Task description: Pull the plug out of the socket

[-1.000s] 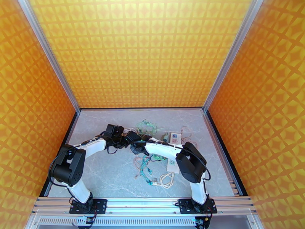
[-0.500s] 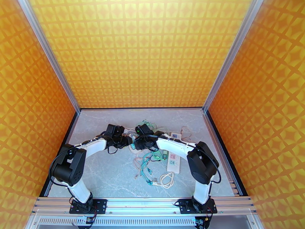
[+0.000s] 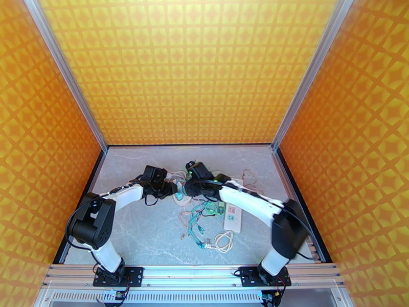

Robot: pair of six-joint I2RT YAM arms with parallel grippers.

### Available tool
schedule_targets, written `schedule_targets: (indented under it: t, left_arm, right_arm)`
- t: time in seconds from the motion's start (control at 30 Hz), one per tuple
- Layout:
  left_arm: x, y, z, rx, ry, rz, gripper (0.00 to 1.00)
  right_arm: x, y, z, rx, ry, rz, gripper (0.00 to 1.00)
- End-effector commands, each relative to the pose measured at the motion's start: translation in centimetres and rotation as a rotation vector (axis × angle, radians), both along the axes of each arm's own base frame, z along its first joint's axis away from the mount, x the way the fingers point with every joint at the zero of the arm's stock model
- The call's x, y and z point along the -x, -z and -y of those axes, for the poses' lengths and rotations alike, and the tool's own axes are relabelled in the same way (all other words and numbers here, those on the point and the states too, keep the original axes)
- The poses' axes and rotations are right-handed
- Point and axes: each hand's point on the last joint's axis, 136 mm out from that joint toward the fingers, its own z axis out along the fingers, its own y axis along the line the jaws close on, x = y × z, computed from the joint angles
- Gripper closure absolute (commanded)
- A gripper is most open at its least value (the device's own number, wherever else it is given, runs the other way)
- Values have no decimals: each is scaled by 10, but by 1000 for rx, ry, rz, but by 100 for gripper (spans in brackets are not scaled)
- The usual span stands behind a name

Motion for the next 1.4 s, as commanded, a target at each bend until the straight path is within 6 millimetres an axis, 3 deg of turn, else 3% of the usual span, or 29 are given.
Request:
schedule_targets:
  t: [0.0, 0.23, 0.6, 0.87, 1.07, 1.27, 1.37]
  left_arm:
    - [25, 49, -54, -238, -101, -152, 55]
    - [24, 37, -88, -259, -176, -134, 55]
    - [39, 34, -124, -314, -238, -139, 55]
    - [34, 32, -124, -302, -241, -133, 54]
    - [33, 29, -123, -299, -243, -127, 54]
    - [30, 21, -124, -293, -250, -109, 54]
    - [30, 14, -124, -289, -254, -98, 54]
  right_arm:
    - [-1, -18, 22, 47, 35, 55, 68]
    - [-11, -55, 15, -1, 31, 119, 67]
    - [-25, -113, -18, -119, -39, 186, 67]
    - [-24, -177, -40, -178, -120, 304, 66]
    - [-25, -237, -50, -232, -157, 415, 66]
    - [-26, -264, -63, -260, -196, 445, 67]
    - [-20, -261, -77, -265, -226, 442, 67]
